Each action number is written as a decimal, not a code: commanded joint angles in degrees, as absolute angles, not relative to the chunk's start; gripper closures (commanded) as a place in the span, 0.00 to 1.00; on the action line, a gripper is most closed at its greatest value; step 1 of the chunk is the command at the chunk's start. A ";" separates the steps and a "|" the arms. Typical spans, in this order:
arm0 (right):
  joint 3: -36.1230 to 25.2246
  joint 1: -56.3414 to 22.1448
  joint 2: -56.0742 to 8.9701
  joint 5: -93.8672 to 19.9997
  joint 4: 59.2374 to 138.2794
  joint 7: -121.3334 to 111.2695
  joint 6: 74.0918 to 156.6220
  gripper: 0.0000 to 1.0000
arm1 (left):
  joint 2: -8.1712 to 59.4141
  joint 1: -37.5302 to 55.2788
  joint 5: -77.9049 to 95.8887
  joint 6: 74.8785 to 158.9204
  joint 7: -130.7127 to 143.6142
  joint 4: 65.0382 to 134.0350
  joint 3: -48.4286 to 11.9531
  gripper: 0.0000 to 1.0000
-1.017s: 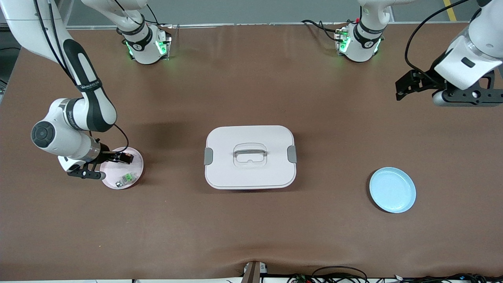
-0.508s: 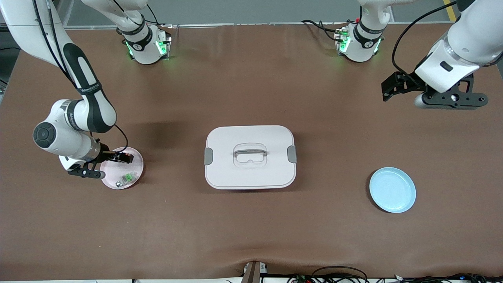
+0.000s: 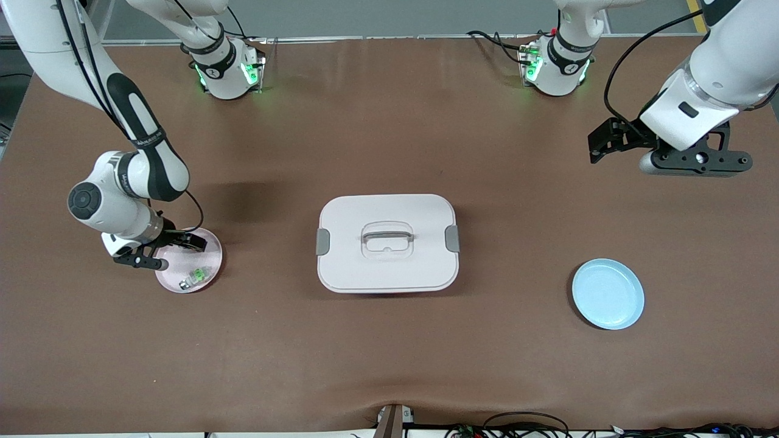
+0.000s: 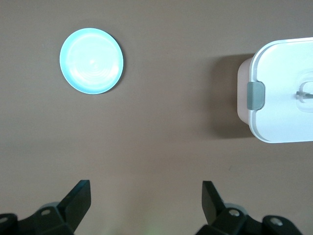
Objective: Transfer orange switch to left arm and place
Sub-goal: 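Reach the right gripper down to the orange switch on the white plate, then grasp the orange switch with the right gripper and lift it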
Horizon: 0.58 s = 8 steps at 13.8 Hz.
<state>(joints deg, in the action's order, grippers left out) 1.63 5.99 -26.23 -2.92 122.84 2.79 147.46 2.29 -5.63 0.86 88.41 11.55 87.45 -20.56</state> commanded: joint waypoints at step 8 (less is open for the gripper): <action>2.63 6.50 -26.72 -3.51 123.75 4.03 147.66 1.00 | 5.09 -4.39 0.97 90.26 12.48 86.57 -21.09 0.00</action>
